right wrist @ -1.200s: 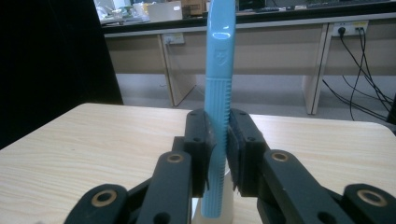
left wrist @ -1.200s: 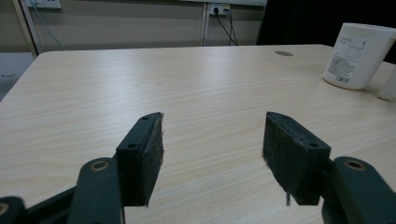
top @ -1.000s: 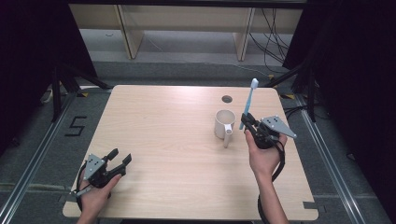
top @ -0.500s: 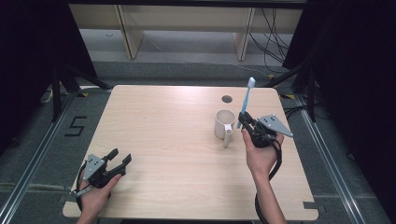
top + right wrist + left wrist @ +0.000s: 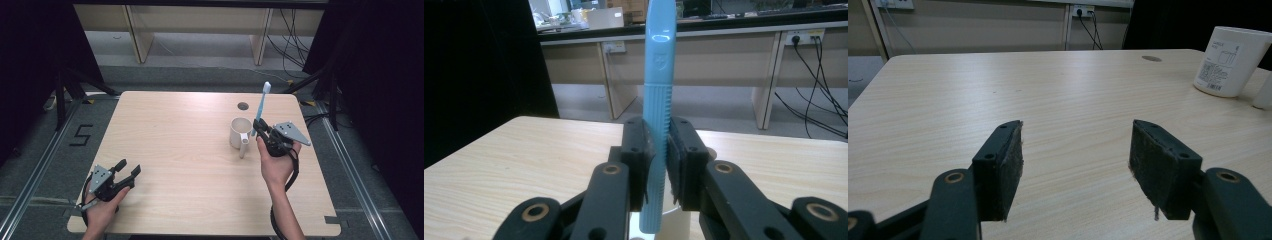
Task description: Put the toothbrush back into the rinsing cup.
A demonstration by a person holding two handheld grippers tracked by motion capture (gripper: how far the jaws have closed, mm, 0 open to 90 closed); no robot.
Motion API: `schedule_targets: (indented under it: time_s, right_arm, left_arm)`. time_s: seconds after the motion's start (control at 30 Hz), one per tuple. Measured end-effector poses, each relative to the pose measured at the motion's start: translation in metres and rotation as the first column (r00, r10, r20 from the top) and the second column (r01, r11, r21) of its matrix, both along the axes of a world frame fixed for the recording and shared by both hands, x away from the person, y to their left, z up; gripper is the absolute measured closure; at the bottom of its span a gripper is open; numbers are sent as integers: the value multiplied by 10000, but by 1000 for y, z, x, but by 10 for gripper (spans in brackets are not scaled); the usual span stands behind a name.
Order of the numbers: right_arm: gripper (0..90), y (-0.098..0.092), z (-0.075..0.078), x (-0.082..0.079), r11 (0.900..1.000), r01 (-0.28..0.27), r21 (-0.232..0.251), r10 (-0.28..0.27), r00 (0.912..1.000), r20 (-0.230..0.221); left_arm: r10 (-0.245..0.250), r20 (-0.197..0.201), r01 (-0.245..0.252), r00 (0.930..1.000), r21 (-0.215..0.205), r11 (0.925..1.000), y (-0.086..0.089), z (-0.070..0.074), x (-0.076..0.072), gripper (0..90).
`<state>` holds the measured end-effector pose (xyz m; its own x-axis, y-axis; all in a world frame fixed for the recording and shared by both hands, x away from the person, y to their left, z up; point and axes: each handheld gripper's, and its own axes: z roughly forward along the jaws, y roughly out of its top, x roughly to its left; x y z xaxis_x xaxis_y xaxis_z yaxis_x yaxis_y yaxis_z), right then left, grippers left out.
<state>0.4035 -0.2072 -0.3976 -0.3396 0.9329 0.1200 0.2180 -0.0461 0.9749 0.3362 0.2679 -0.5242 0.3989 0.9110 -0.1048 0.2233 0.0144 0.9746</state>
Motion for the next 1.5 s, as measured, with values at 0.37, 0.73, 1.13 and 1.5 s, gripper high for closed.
schedule_targets:
  time_s: [0.37, 0.73, 1.13, 1.5]
  right_arm:
    - [793, 7, -3, 3, 10000, -75, 29, 75, 9999, 67]
    - [793, 8, -6, 4, 10000, 45, -83, -44, 10000, 54]
    - [793, 14, -12, 5, 10000, 2, -38, -2, 10000, -32]
    - [793, 16, -17, 6, 10000, 7, -83, -7, 10000, -55]
  left_arm:
    - [-5, 3, 5, 10000, 37, 10000, 0, 0, 0, 378]
    - [-82, 166, 83, 9998, -33, 10000, 0, -1, 1, 378]
    - [-7, 13, 7, 10000, 6, 10000, 1, 0, 0, 378]
    - [-5, 2, 5, 10000, 24, 10000, 0, 0, 0, 378]
